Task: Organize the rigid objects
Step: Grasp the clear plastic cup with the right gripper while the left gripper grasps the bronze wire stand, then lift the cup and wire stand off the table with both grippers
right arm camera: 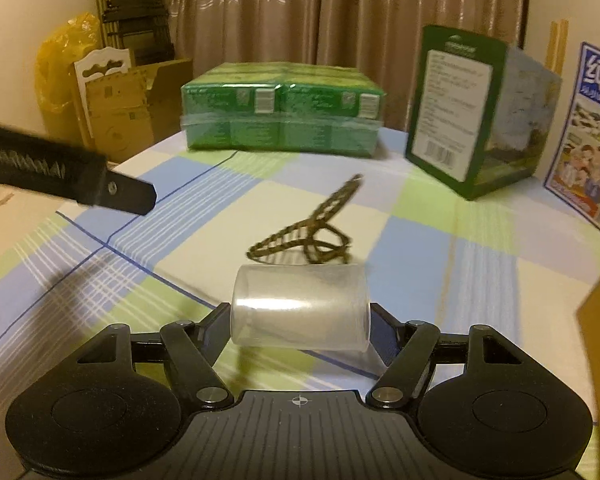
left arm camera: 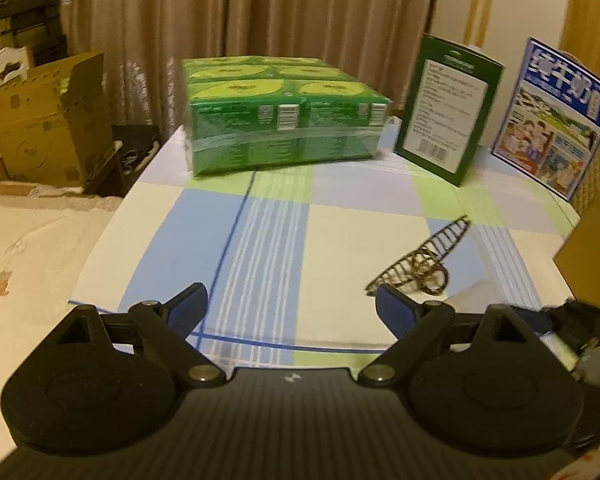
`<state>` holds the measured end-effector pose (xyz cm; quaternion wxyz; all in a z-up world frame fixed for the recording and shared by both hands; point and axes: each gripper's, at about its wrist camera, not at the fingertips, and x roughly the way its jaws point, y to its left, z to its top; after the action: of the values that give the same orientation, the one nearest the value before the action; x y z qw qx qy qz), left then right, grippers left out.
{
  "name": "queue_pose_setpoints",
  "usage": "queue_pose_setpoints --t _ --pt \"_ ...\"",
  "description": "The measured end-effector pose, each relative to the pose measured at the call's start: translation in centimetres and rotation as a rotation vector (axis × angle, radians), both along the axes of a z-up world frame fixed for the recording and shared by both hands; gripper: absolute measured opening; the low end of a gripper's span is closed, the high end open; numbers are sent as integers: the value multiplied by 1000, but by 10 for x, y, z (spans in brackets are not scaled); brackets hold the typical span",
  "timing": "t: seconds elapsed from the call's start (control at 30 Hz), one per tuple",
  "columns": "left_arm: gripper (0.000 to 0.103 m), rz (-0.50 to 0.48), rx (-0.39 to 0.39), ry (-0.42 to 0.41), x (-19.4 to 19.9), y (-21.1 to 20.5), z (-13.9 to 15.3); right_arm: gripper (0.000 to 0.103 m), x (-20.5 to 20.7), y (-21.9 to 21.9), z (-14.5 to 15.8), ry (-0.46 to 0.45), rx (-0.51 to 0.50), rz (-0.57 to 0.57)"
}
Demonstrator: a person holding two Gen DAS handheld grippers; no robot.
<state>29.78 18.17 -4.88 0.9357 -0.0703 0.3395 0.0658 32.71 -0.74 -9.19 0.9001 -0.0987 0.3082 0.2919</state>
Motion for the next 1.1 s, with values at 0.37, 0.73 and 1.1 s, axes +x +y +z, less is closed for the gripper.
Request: queue_pose_setpoints --t 0.37,0.73,1.1 --pt "73 -354 121 3 45 -48 -18 68 13 -80 34 58 16 -185" --pt "60 -493 163 27 86 -70 -41 68 36 -81 27 93 56 -197" --pt "36 -541 166 47 99 -82 -46 68 45 -87 25 101 67 -222"
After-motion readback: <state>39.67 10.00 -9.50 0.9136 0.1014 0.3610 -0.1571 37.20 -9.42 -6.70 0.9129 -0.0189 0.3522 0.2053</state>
